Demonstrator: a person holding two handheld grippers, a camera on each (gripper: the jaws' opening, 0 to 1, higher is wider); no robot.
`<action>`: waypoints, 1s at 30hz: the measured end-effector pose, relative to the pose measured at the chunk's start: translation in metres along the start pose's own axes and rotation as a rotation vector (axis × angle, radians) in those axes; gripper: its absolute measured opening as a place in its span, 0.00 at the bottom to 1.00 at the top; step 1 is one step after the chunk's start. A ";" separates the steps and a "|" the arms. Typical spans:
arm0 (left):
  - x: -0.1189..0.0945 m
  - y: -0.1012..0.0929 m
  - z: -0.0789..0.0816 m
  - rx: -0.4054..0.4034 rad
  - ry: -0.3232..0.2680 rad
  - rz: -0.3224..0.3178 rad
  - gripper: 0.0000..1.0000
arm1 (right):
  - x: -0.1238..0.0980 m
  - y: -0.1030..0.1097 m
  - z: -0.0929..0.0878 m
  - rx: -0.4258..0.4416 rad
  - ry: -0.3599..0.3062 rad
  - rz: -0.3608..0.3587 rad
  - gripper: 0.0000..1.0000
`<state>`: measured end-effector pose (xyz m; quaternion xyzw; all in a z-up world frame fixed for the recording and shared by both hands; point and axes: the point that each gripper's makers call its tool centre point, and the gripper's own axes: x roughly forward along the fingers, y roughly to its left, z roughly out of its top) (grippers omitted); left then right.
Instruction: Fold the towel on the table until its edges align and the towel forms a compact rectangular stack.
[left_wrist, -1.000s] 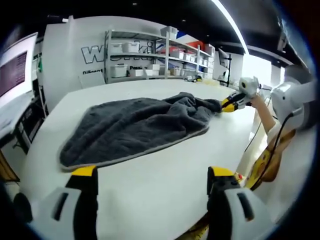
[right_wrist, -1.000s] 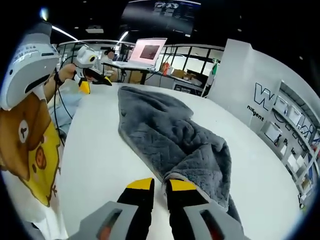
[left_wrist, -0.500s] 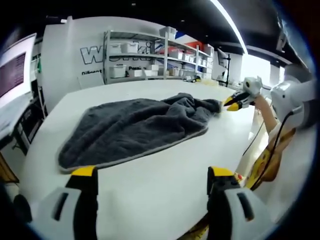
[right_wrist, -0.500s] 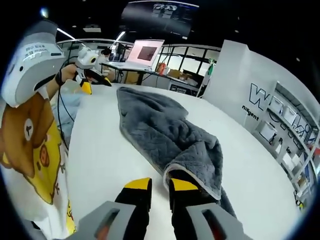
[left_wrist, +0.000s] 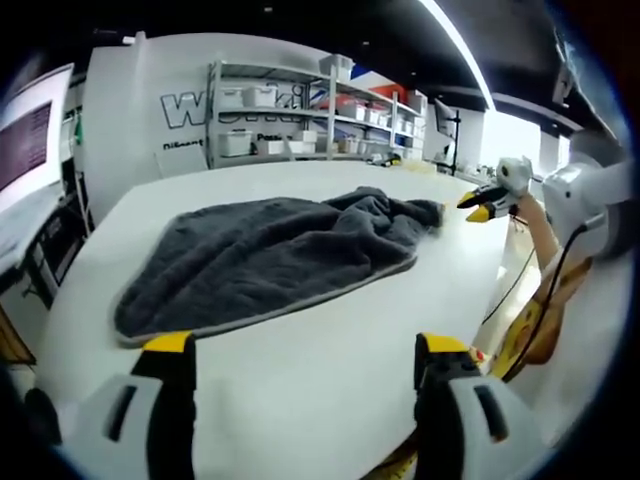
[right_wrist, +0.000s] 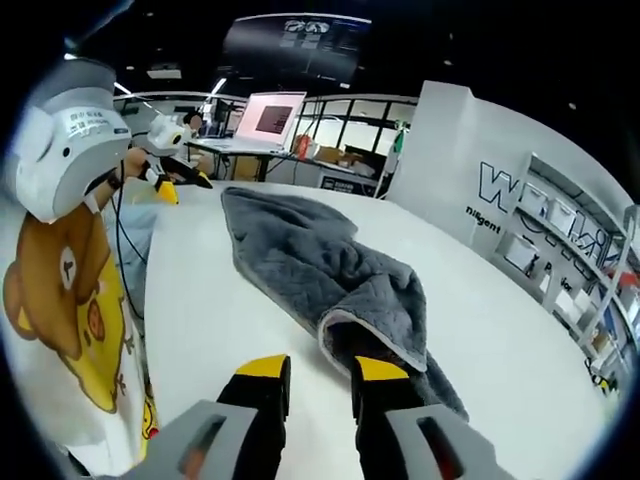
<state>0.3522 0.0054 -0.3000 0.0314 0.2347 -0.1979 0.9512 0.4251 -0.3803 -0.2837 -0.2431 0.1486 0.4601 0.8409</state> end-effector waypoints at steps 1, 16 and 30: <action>0.000 0.000 0.000 0.000 0.000 0.000 0.95 | -0.002 0.000 -0.001 0.005 -0.003 -0.004 0.28; 0.000 0.001 0.000 -0.007 -0.007 0.000 0.95 | -0.032 -0.014 -0.008 0.092 -0.078 -0.108 0.50; 0.001 0.001 0.001 -0.008 -0.010 0.001 0.95 | -0.055 -0.022 -0.024 0.184 -0.102 -0.189 0.64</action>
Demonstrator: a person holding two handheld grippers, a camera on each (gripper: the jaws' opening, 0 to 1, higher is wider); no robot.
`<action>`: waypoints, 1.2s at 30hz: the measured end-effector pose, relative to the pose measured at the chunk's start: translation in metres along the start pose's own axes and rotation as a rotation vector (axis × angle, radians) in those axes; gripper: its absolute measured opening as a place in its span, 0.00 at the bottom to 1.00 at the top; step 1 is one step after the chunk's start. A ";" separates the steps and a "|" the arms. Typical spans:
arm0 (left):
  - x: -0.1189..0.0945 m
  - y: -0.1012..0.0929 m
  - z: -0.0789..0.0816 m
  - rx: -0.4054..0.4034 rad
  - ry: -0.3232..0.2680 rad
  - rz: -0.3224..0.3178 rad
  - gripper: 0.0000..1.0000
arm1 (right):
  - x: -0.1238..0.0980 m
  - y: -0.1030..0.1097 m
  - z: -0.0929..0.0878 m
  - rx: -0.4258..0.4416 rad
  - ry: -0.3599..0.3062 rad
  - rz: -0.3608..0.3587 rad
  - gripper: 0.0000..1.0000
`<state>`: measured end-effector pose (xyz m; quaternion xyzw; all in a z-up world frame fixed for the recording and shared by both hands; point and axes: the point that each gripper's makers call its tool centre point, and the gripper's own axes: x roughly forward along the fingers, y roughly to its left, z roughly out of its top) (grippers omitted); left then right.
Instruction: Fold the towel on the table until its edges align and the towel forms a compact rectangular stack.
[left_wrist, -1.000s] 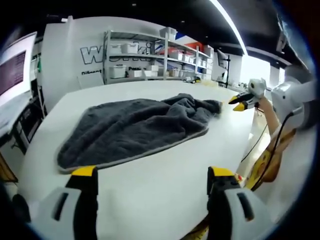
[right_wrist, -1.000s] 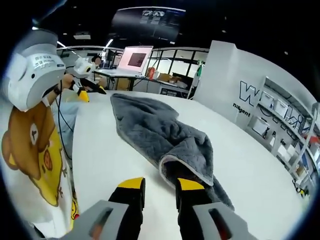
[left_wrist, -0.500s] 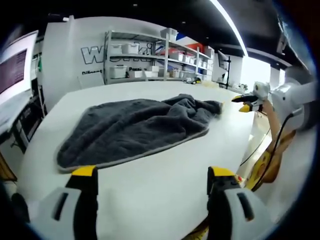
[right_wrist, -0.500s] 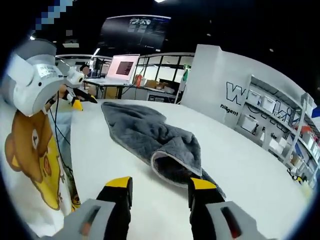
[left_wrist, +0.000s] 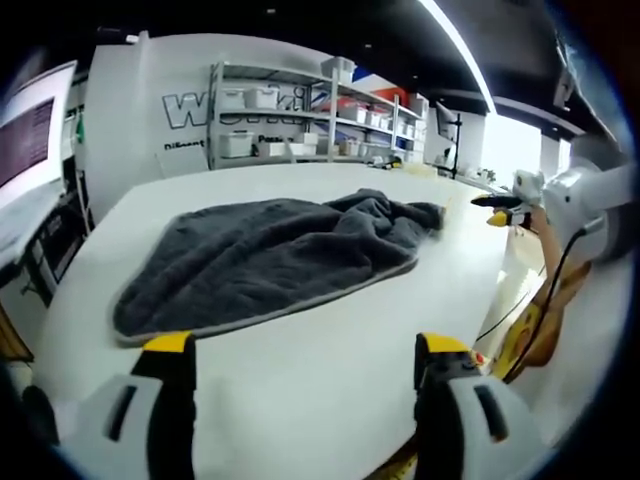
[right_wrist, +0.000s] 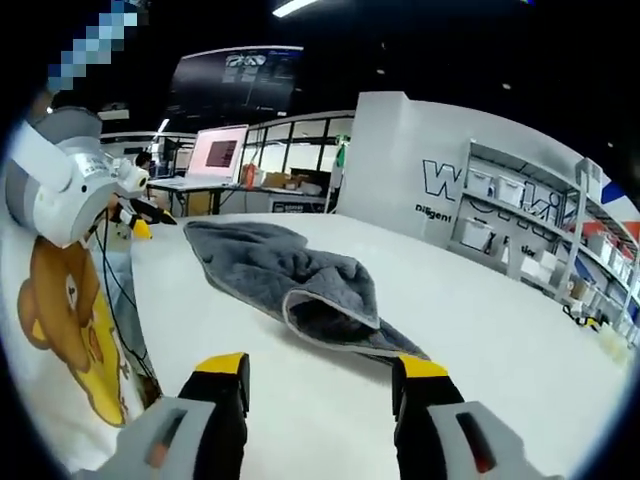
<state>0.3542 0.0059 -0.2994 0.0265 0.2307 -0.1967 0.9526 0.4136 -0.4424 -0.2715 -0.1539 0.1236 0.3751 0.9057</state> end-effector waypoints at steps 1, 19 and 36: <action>0.000 0.000 0.000 0.000 0.000 0.001 0.95 | -0.001 -0.001 -0.001 0.005 0.003 -0.007 0.65; 0.000 0.001 0.001 -0.002 -0.007 0.000 0.95 | -0.021 -0.012 -0.011 0.073 -0.019 -0.098 0.73; 0.001 -0.002 0.002 -0.004 -0.010 -0.003 0.95 | -0.037 -0.024 -0.021 0.121 -0.029 -0.134 0.90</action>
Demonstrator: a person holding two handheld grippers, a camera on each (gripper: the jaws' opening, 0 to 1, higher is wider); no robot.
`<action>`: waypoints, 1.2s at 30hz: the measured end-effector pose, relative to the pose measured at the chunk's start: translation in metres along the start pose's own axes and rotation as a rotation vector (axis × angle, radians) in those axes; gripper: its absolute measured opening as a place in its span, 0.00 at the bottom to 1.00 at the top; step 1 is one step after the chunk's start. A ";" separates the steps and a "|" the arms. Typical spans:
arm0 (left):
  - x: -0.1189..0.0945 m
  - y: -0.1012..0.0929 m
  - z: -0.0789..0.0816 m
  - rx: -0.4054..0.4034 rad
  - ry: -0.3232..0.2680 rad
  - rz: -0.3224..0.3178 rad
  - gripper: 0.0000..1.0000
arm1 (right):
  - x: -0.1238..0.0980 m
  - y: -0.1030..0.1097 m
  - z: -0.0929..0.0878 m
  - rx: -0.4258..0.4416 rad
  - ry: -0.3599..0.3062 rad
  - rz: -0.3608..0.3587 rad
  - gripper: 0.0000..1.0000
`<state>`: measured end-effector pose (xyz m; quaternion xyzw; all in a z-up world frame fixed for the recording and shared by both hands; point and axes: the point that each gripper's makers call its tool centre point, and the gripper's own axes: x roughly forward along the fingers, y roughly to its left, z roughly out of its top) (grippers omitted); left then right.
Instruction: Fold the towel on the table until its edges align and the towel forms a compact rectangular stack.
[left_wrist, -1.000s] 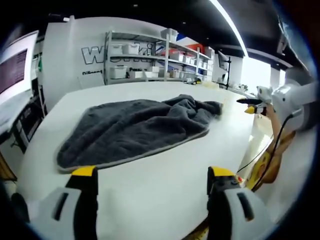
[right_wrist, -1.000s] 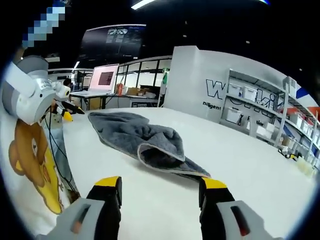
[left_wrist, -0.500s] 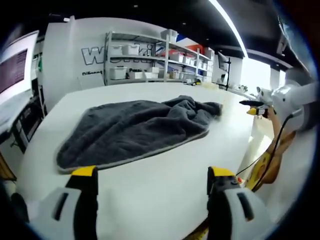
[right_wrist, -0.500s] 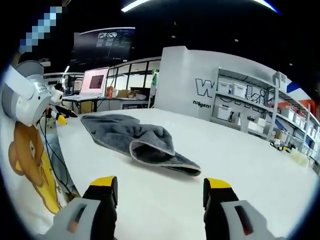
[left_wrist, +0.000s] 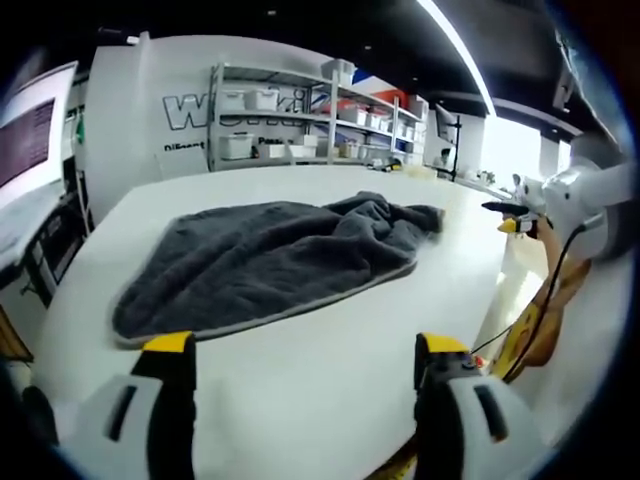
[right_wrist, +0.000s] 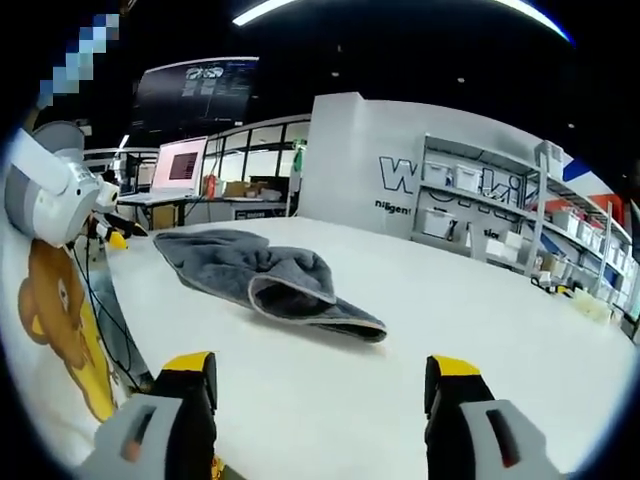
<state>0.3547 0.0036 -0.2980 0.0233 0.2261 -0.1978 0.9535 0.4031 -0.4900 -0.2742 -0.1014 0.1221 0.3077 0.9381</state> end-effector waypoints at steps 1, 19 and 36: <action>0.000 0.000 0.000 0.000 0.000 0.000 0.95 | 0.000 0.000 0.000 0.003 -0.001 0.001 0.93; 0.001 0.002 -0.003 -0.012 0.001 0.002 0.95 | 0.007 0.000 -0.008 0.033 0.046 0.007 0.99; -0.001 0.004 -0.004 -0.016 -0.004 0.007 0.95 | 0.019 0.006 -0.002 0.186 0.028 0.057 0.99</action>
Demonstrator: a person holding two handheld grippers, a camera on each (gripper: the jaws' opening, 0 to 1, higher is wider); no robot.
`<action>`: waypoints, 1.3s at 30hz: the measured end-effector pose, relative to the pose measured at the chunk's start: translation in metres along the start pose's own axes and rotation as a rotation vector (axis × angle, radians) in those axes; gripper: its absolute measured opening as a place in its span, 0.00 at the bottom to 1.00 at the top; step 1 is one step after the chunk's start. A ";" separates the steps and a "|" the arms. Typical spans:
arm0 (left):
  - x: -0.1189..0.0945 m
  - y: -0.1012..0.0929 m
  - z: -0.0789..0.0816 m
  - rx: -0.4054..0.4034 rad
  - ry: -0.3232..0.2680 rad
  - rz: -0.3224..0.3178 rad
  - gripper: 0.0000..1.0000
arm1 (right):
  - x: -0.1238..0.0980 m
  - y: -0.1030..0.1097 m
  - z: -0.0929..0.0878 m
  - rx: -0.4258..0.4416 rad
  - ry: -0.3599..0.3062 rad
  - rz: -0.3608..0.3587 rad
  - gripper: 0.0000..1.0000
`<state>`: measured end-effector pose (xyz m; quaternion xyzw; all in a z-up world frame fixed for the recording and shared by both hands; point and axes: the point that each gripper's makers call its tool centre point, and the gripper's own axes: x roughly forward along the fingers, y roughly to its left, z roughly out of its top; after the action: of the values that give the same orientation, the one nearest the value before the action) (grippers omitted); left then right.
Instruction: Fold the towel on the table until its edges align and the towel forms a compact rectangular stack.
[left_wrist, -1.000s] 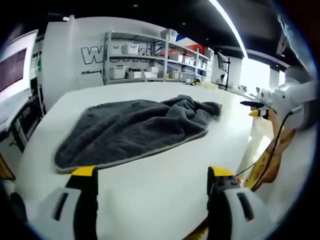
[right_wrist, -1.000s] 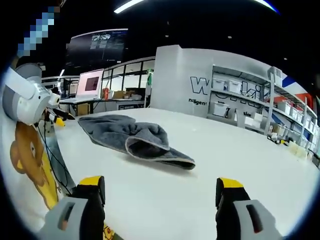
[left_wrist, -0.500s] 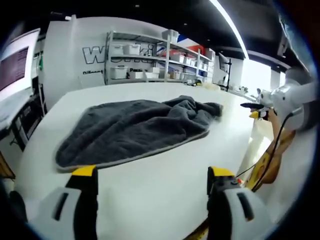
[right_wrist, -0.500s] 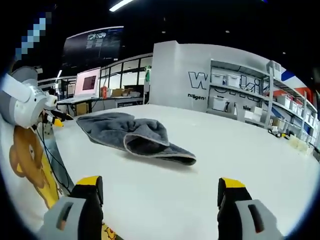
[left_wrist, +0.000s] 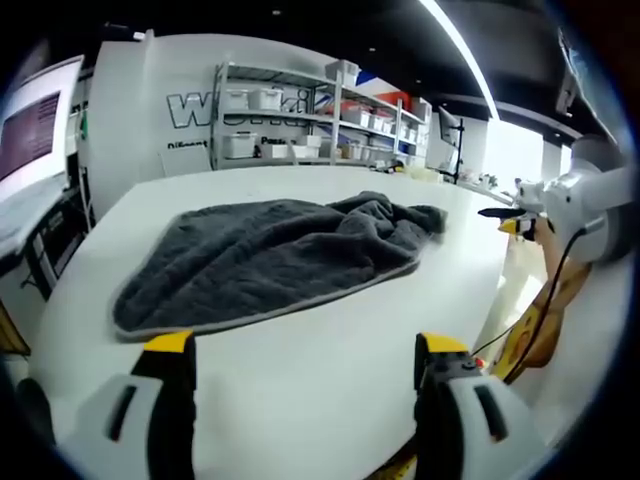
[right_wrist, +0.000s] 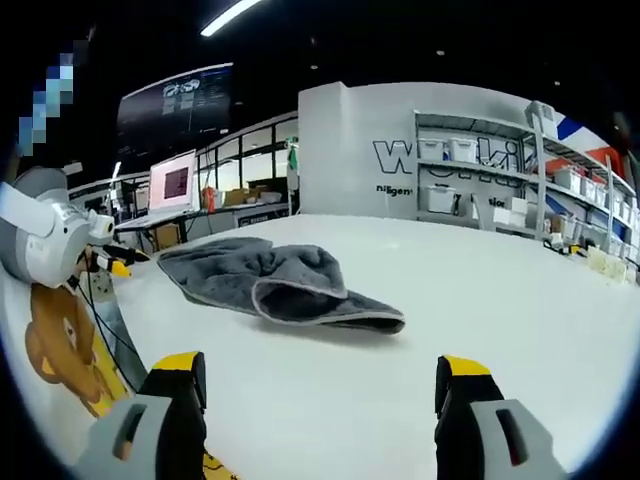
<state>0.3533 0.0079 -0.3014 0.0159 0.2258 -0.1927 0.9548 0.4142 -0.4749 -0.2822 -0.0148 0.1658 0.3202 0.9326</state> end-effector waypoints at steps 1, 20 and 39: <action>0.000 0.000 0.000 0.000 0.000 -0.001 0.95 | 0.001 0.000 0.002 0.037 -0.009 0.010 0.99; 0.002 -0.003 0.000 0.000 -0.003 -0.007 0.95 | 0.040 0.034 0.055 0.553 -0.240 0.327 0.85; 0.003 -0.002 -0.002 -0.007 0.001 -0.008 0.95 | 0.083 0.023 0.045 0.730 -0.132 0.354 0.60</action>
<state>0.3541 0.0050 -0.3041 0.0118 0.2271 -0.1959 0.9539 0.4750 -0.4014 -0.2646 0.3665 0.2084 0.3960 0.8157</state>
